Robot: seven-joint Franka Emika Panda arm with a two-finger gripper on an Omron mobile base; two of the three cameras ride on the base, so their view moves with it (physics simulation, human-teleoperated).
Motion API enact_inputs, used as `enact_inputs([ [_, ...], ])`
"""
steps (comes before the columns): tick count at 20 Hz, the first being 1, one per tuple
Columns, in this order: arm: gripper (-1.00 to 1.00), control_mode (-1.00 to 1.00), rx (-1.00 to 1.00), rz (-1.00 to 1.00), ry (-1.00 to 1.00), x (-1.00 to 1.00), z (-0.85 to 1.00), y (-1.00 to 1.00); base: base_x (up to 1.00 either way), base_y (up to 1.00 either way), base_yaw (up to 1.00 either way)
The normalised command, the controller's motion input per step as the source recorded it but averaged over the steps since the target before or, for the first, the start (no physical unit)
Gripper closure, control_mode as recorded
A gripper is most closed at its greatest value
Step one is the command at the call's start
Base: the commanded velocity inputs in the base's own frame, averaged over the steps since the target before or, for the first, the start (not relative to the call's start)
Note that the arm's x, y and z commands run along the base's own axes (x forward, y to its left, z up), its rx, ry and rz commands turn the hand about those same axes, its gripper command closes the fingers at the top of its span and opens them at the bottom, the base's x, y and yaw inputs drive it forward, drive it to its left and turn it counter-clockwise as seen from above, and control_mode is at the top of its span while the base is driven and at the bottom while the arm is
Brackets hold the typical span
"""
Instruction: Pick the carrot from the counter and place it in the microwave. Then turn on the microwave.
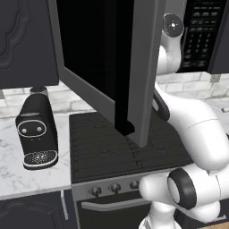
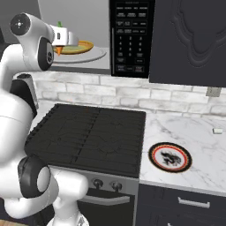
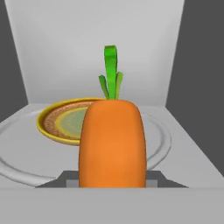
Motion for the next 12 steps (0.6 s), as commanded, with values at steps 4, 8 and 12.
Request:
enact_inputs([
  [4, 1.0, -1.0, 0.0, 0.0, 0.0, 0.26, 0.0, 0.08, 0.0, 0.0, 0.0],
  [8, 1.0, -1.0, 0.0, 0.0, 0.0, 0.27, 0.0, 0.18, 0.0, 0.0, 0.0],
  [12, 1.0, -1.0, 0.0, 0.0, 0.0, 0.3, 0.0, 0.15, 0.0, 0.0, 0.0],
])
